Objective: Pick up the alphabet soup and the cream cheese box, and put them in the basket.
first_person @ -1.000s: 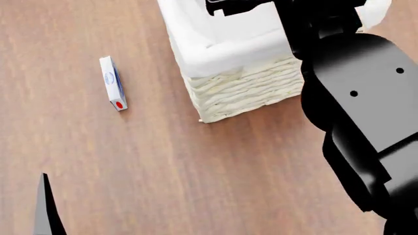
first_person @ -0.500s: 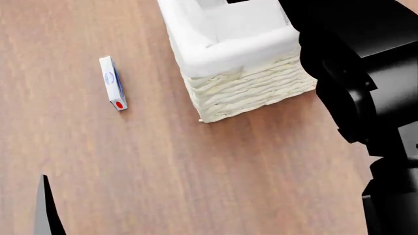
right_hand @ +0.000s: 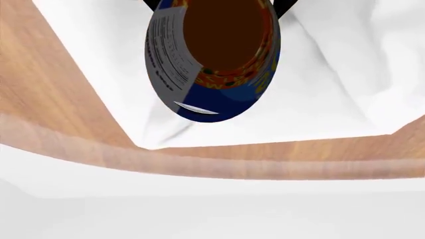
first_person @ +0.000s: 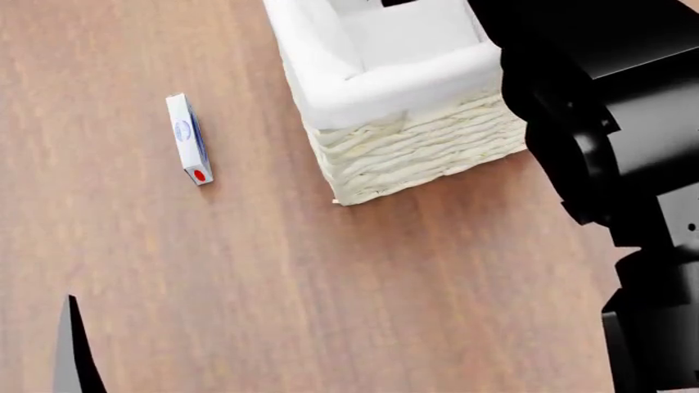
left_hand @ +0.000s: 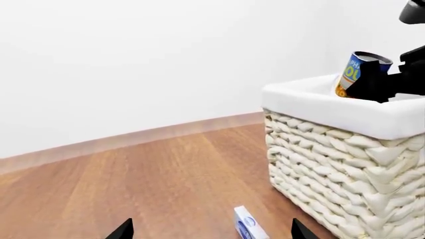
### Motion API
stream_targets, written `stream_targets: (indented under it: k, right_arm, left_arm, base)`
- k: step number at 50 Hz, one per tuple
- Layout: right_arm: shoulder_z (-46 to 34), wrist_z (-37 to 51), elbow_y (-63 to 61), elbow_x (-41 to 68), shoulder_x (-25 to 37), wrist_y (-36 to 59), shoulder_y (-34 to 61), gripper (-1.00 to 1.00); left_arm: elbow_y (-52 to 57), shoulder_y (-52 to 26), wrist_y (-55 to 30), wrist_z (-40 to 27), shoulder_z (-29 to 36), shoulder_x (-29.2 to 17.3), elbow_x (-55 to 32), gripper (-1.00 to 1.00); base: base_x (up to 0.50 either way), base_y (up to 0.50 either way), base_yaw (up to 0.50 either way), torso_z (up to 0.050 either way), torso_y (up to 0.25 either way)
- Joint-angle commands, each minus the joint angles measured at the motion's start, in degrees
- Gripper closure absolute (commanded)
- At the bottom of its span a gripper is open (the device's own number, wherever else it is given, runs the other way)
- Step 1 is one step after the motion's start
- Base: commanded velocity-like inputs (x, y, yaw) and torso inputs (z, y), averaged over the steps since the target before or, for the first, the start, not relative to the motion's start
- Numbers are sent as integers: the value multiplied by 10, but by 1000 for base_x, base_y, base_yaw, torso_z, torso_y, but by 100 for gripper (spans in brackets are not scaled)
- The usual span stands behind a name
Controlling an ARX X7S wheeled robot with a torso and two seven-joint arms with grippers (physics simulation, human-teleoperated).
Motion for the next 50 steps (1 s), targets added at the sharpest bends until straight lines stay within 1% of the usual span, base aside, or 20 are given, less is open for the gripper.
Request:
stream_targets:
  k: [1,7,9,19,20,50]
  right_arm:
    - [-16,-19,12,-21,-5,8,5,100]
    - [-23,-16,6,-25,-5,4,-8,100]
    - [-22,-17,11,-24,-7,13,5,100]
    - [-23,-17,10,-24,-5,11,5,100]
    - [-22,-17,11,-24,-5,11,6,-100]
    - [-27,-14,-2,-26,-1,8,5,-100]
  left_arm:
    - [2,4,3,-3,0,-2,1,-100]
    - [7,11,7,-6,-2,-5,2,-100]
    - [8,13,8,-7,-2,-6,3,-100]
    - [12,14,7,-9,-3,-7,3,-100]
    - [12,14,7,-9,-3,-7,4,-100]
    - [11,13,8,-12,-1,-10,2,-100]
  base:
    - [0,0,0,0,0]
    - [2,0,0,0,0]
    - [0,0,1,0,0]
    - [0,0,0,0,0]
    - [0,0,3,0,0]
    - [0,-1,0,0,-1]
